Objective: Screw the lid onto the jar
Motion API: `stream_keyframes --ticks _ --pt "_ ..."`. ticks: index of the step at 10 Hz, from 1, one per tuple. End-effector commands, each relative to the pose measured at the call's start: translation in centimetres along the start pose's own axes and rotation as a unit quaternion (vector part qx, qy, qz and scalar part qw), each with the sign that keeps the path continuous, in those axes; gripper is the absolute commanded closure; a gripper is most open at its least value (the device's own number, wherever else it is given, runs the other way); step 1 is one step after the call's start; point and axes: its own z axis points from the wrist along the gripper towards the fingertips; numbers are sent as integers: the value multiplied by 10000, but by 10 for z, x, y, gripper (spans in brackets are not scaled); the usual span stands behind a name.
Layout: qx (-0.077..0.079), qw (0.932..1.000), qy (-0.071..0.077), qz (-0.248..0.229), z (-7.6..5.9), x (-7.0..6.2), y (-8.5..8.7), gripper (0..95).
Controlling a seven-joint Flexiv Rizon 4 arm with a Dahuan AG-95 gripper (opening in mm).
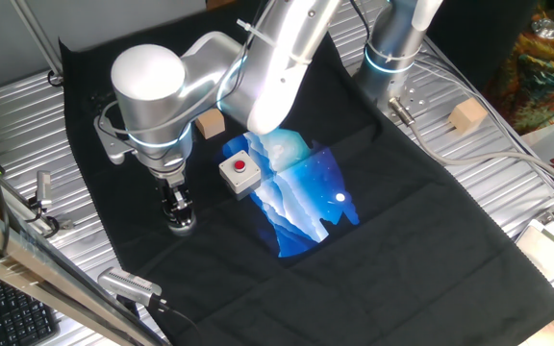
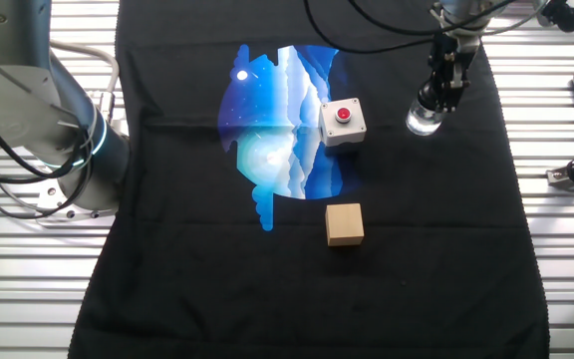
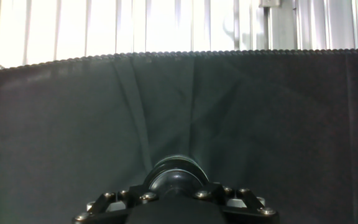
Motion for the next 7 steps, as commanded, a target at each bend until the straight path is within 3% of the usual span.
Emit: stream_keyframes --ticks 1,3,4,5,6,7 --pt "-16 10000 -13 -24 1 0 0 950" --pt "47 10000 12 -72 1 0 0 950" --pt "-3 10000 10 -71 1 0 0 760" --pt "-25 10000 5 -85 1 0 0 760" --pt "-281 9996 -35 25 1 0 0 570" --pt "-65 9999 3 -98 1 0 0 570"
